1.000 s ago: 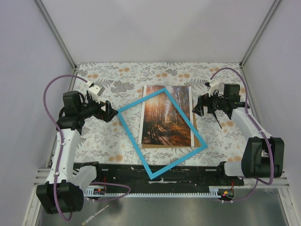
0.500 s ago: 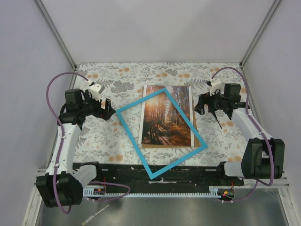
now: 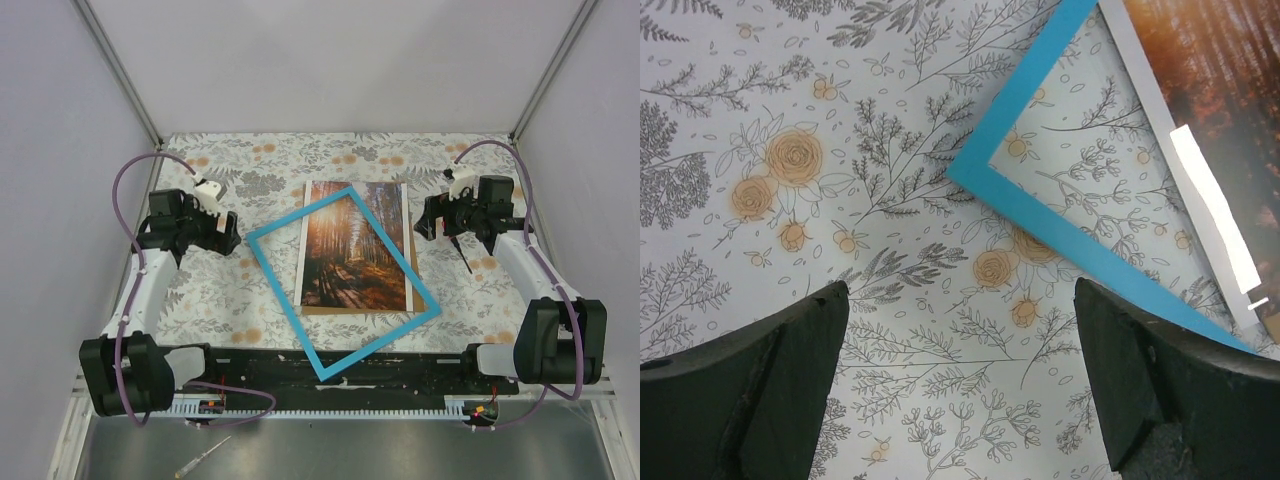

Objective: Take the photo out of the frame
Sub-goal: Pick up the photo frame item from the photo frame.

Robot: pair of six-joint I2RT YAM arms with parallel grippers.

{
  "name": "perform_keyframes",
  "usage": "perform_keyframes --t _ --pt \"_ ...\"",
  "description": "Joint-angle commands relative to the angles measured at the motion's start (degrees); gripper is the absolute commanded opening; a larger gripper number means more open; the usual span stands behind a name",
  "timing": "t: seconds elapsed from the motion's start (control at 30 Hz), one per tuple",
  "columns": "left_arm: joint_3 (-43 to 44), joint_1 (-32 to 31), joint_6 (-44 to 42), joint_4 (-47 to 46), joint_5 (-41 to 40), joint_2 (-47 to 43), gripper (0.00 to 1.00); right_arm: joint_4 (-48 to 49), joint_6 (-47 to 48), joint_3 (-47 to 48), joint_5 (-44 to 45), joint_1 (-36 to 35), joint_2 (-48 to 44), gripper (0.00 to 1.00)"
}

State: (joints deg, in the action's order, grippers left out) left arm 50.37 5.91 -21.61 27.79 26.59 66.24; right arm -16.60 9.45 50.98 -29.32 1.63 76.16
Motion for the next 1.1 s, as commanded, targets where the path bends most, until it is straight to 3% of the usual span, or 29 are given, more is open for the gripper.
perform_keyframes --t 0.0,0.33,0.73,1.07 --pt "-2.2 0.2 -0.6 -5.5 -3.9 1.1 0.99 2.4 -1.4 -0.4 0.9 0.0 -0.9 0.98" --pt "-3.9 0.2 1.0 -7.9 -7.6 0.0 0.99 3.2 -1.2 -0.9 2.5 -0.9 -1.8 0.98" --pt "-3.9 -0.9 0.7 -7.5 -6.9 4.5 0.99 1.1 0.9 1.0 7.9 -4.9 5.3 0.98" --pt "-1.2 -14.0 3.8 -3.6 -14.4 9.3 0.99 -0.7 4.6 1.8 4.6 -8.3 7.9 0.98"
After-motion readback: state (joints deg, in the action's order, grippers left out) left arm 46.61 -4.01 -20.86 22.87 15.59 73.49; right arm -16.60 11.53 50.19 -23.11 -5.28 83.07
